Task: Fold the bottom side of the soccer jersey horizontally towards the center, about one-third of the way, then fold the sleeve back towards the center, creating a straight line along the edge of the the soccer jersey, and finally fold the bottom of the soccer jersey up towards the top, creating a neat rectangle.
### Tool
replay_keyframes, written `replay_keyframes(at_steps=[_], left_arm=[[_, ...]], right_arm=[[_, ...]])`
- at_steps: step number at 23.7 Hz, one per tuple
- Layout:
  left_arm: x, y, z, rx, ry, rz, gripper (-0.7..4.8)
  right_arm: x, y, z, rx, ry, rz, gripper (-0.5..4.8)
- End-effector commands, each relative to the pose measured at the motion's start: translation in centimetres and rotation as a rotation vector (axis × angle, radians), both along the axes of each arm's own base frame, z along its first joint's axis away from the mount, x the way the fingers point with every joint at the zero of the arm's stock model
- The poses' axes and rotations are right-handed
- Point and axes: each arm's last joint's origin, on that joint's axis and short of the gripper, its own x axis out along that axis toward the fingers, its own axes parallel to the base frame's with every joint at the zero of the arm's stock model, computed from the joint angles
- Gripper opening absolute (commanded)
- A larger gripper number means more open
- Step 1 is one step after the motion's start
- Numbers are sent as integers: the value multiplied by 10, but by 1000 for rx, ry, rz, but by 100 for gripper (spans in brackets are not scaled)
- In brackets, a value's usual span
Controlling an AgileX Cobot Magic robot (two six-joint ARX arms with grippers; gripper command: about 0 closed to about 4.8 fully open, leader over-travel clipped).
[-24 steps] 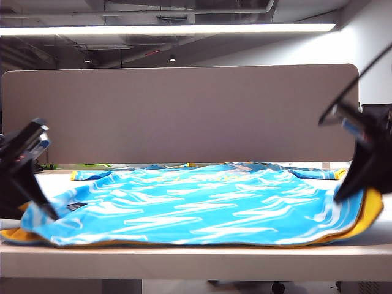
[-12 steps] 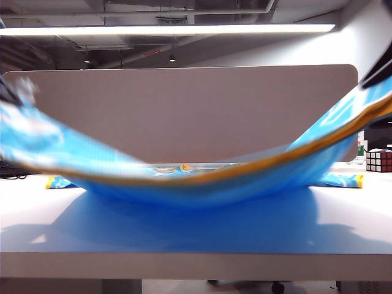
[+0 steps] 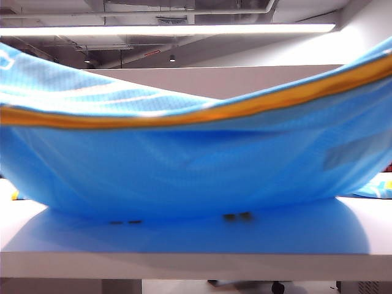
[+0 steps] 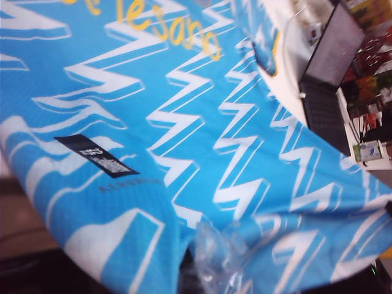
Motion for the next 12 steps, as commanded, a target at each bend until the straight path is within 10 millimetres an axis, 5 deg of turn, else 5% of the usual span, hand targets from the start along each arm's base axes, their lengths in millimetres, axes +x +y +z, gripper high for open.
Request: replay_keyframes(at_steps=[1,4,12], left_arm=[[-4,1,11,11,-38,18,-5],[7,2,31,47,-195,97,-5],[76,0,31,86,-238,110,-5]], right_arm=[[-6,-2,19,-17,-77,-67,-9],[3,-4,46,-117,-197,-143,-9],[85,3,47,-223,-200,-87,-9]])
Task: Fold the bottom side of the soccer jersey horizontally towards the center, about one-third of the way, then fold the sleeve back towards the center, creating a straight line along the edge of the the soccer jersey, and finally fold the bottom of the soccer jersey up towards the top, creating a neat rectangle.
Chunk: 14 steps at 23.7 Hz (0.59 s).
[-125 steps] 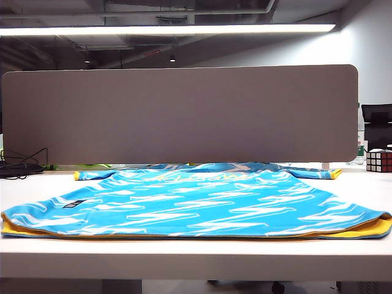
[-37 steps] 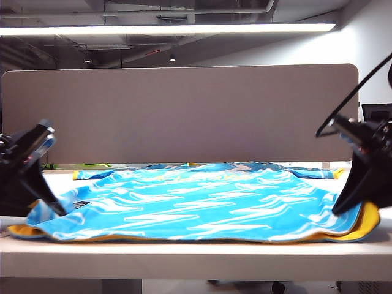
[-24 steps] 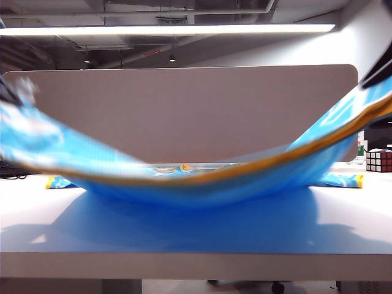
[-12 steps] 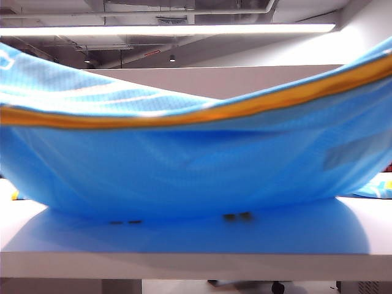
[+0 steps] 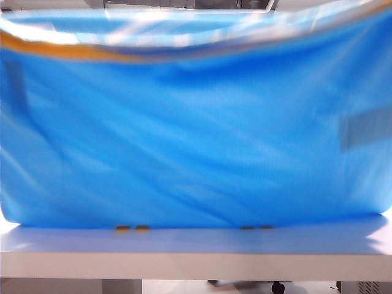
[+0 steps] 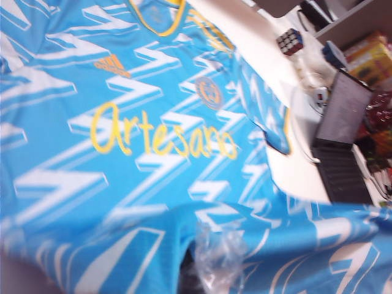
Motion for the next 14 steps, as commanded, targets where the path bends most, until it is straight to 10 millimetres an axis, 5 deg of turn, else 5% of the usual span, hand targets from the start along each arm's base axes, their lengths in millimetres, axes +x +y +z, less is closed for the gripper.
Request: replay_keyframes(at_steps=[1,3,10,12,14], left_arm=[[39,-1,-1,25,-65,1,-5],[79,-3,-13,24,-64,1,-5],[169,-6,-51,37,21,-4,-3],[208,-7,-73,41,29,-4,29],[226,-5,-86,49,23,3,174]], right_arm=[[44,4,2,-41,-86,21,-9],[85,7,-6,-41,-109,20,-9],[172,15,-39,-62,-60,32,-8],[210,17,-62,-81,-92,44,87],[228,15,-73,-79,-124,32,197]])
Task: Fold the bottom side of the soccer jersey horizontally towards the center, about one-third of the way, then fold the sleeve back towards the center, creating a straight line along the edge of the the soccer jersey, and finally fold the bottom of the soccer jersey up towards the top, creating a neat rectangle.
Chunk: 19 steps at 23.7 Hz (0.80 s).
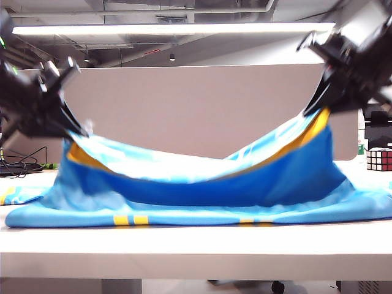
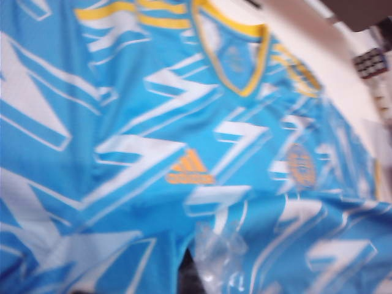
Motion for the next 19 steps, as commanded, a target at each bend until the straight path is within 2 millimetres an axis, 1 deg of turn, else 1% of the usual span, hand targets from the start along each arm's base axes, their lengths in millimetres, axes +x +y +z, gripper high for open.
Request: replay_keyframes(at_steps=[1,2,5,7,10,11,12,15,19], left_arm=[[21,2,-8,13,-68,1,222],[23,5,-9,15,-74,11,249],[23,20,-9,19,-79,43,274],[21,33,-7,13,-70,70,279],[18,55,-9,7,-39,122,279],[15,68,-12,14,0,165,279],[12,79,-15,30,30,191,279],[7,91,-20,64,64,222,279],[5,96,-23,146,81,264,279]], right_arm=[[23,-6,-2,3,-111,-16,215],[24,-9,-2,0,-115,-29,217],[26,-27,3,-8,-131,-77,217],[24,-45,5,-11,-114,-132,217],[19,-72,2,-14,-56,-213,220],[15,-86,-3,-13,-6,-258,281],[13,-100,-10,-9,37,-299,328],[11,-114,-17,-2,73,-338,329],[12,-120,-25,-3,101,-359,329]])
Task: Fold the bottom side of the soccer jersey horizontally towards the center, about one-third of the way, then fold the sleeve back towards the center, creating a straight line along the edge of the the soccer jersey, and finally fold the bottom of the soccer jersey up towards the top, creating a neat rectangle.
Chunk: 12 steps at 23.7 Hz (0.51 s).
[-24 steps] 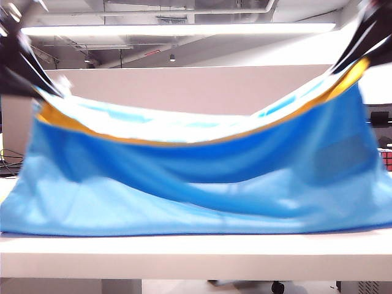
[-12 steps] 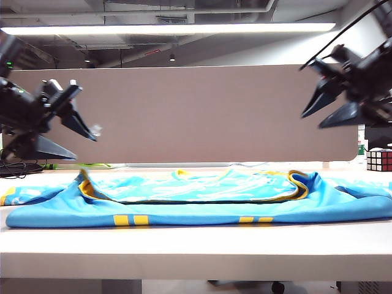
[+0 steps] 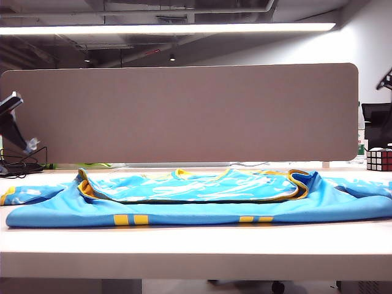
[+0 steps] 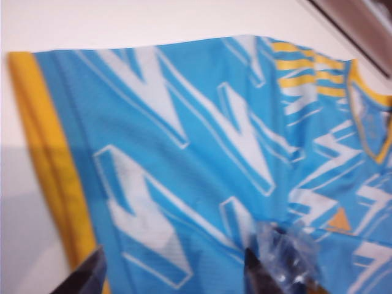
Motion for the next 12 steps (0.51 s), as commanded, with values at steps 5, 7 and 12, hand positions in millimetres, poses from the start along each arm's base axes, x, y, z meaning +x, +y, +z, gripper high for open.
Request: replay_keyframes(at_steps=[5,7,12], left_arm=[[3,1,-15,95,46,16,279],[4,1,-22,88,71,14,279],[7,1,-43,70,129,1,279]], right_arm=[[10,1,-33,34,103,16,329],[12,0,-43,46,138,17,329],[15,0,-66,71,209,21,328]])
